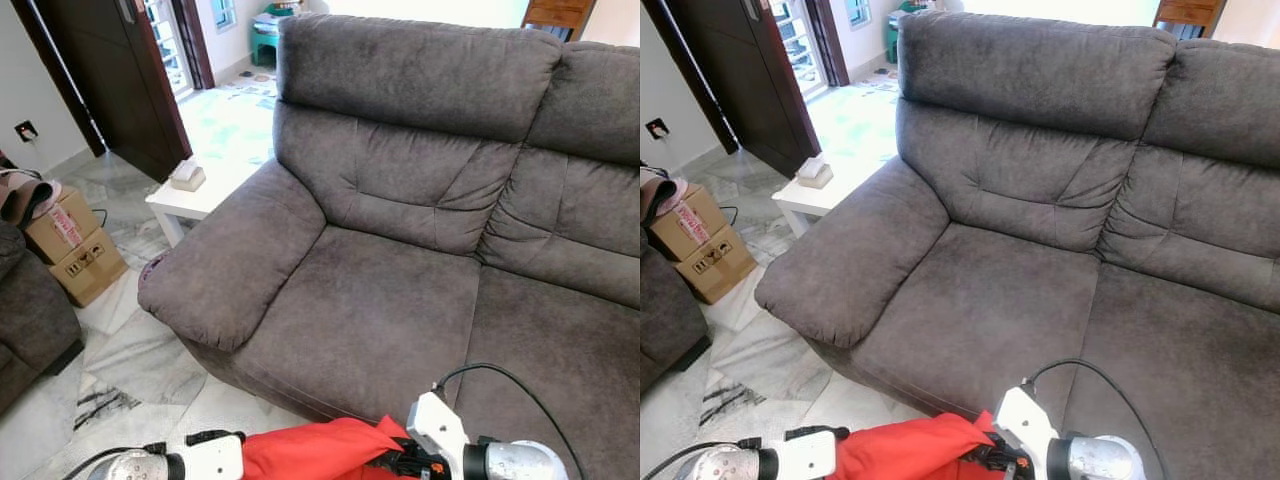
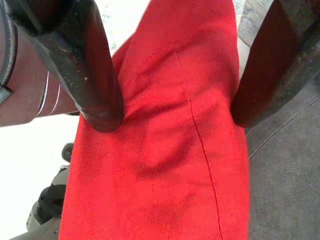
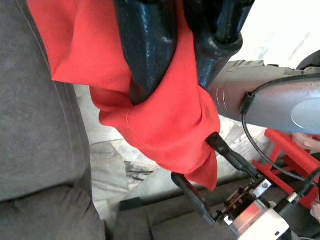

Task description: Move the pillow to the sofa from floor

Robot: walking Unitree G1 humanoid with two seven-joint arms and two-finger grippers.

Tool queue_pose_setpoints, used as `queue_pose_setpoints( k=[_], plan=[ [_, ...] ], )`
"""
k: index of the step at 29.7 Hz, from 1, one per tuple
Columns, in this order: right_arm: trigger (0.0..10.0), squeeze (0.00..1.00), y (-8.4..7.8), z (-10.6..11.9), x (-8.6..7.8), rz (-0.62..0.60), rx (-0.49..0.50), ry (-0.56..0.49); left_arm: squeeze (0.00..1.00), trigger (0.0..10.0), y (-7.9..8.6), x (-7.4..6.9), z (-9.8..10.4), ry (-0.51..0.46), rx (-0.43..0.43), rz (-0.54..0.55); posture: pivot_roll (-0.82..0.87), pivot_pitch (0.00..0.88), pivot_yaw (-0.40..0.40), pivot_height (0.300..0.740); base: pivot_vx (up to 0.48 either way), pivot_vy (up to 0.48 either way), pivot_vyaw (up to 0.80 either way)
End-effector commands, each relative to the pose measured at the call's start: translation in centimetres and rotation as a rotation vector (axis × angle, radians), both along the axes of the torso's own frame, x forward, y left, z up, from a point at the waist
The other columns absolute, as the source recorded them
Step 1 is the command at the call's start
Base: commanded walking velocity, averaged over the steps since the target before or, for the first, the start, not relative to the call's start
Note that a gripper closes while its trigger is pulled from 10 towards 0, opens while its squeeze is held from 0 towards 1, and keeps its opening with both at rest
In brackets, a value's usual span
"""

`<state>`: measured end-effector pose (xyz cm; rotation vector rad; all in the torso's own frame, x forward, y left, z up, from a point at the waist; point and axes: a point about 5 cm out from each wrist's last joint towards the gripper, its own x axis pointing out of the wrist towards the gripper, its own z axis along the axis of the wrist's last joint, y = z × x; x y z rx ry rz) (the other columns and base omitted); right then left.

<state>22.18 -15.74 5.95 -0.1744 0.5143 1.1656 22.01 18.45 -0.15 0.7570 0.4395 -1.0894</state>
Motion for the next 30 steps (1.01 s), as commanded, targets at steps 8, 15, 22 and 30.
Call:
queue_pose_setpoints(
  k=[8, 15, 22, 30],
  plan=[
    [10.0, 0.00, 1.2, 2.5, 0.4, 0.061, 0.085, -0.089, 0.00, 10.0, 0.6, -2.0, -1.0, 0.129, 0.006, -0.041, -0.02, 0.097, 0.052, 0.740, 0.000, 0.000, 0.00],
    [10.0, 0.00, 1.4, 2.4, 0.6, 0.064, 0.083, -0.089, 0.00, 10.0, 1.0, -2.5, -1.3, 0.178, 0.047, -0.074, -0.01, 0.099, 0.052, 0.740, 0.000, 0.000, 0.00],
    [10.0, 0.00, 1.4, 2.4, 0.6, 0.060, 0.082, -0.089, 0.00, 10.0, 1.8, -3.1, -1.9, 0.197, 0.114, -0.117, -0.01, 0.098, 0.053, 0.740, 0.000, 0.000, 0.00],
    [10.0, 0.00, 1.4, 2.4, 0.8, 0.055, 0.084, -0.095, 0.00, 10.0, 2.9, -3.2, -2.8, 0.145, 0.239, -0.124, -0.01, 0.098, 0.054, 0.740, 0.000, 0.000, 0.00]
  ],
)
